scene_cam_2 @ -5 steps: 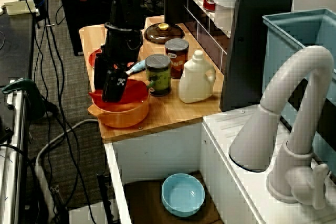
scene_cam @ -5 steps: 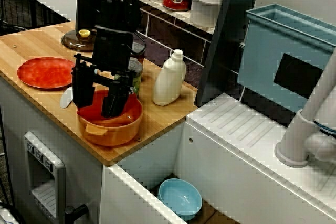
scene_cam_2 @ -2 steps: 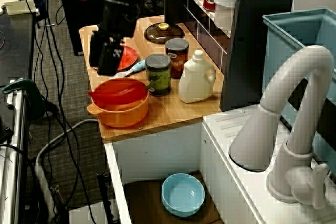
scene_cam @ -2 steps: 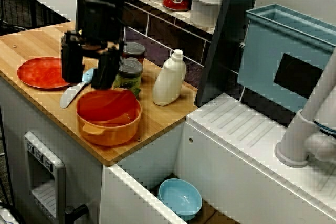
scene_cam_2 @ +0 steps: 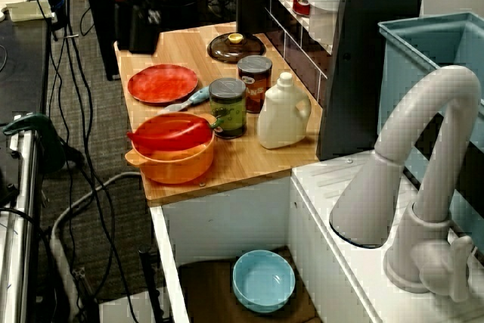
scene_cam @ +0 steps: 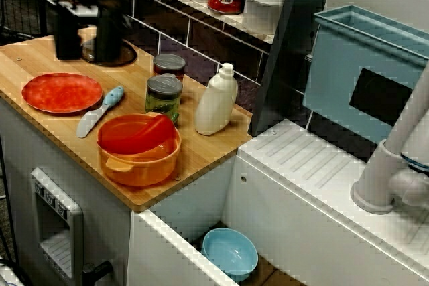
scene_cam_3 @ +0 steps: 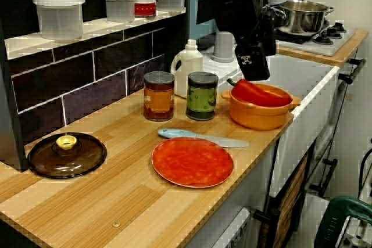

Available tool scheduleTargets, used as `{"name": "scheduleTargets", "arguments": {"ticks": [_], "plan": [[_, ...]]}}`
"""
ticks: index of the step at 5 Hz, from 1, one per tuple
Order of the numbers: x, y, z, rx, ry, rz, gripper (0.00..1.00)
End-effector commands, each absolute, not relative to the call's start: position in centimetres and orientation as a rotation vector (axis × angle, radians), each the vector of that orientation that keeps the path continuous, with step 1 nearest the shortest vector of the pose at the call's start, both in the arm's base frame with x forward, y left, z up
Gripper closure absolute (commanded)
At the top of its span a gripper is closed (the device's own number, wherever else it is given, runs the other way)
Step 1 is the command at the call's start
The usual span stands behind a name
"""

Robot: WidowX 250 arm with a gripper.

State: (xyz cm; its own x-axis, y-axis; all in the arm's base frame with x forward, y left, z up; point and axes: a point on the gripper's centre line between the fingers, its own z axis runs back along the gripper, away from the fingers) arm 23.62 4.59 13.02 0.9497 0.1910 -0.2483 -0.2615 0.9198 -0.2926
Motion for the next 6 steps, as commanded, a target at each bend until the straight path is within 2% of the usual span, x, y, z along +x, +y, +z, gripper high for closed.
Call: {"name": "scheduleTargets", "arguments": {"ticks": [1,4,6], "plan": [[24.6,9.1,12.6,-0.31,0.028,0.405,0.0],[27.3,8.2,8.5,-0.255,0.003,0.459,0.0],[27.9,8.2,6.8,-0.246,0.002,0.468,0.0]]}}
